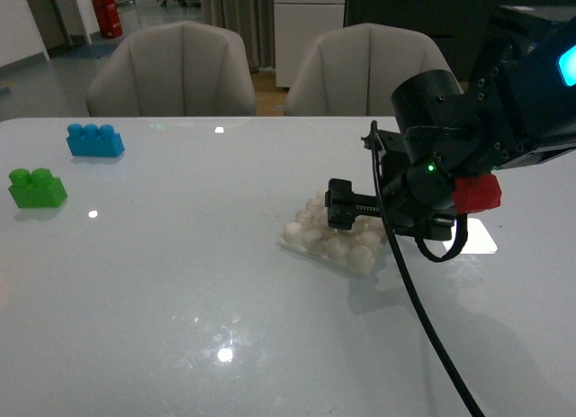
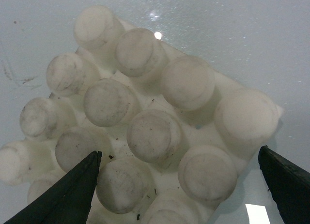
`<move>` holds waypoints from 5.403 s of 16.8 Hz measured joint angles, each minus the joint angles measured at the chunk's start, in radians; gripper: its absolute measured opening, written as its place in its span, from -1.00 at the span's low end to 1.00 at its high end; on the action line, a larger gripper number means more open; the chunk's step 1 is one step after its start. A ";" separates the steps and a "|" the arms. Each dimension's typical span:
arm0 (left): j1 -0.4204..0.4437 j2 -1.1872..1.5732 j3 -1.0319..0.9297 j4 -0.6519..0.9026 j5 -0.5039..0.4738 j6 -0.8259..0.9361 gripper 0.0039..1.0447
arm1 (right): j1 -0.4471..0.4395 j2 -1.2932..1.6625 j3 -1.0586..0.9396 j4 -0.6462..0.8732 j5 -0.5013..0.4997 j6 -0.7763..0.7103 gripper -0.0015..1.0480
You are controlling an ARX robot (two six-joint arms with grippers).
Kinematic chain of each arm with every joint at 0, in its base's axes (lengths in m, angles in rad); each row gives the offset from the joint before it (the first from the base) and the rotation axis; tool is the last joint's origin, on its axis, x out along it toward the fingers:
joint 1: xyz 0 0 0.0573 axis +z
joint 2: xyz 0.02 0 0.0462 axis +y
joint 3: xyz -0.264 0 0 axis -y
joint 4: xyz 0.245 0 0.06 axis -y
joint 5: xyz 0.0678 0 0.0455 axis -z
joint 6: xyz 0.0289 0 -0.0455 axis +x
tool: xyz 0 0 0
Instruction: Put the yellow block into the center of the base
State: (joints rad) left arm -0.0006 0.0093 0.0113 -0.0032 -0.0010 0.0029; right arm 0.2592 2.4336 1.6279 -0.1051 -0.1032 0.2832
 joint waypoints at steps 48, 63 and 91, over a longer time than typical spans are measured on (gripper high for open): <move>0.000 0.000 0.000 0.000 0.000 0.000 0.88 | -0.176 -1.497 -1.580 0.977 0.193 -0.277 -0.96; 0.000 0.000 0.000 0.000 0.000 0.000 0.88 | -0.259 -2.010 -1.617 0.527 0.106 -0.277 -0.96; 0.001 0.002 0.001 -0.013 0.005 -0.003 0.88 | -0.259 -2.429 -1.617 0.102 0.103 -0.279 0.28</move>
State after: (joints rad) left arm 0.0006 0.0116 0.0124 -0.0158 0.0044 -0.0002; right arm -0.0002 0.0044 0.0105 -0.0032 0.0002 0.0044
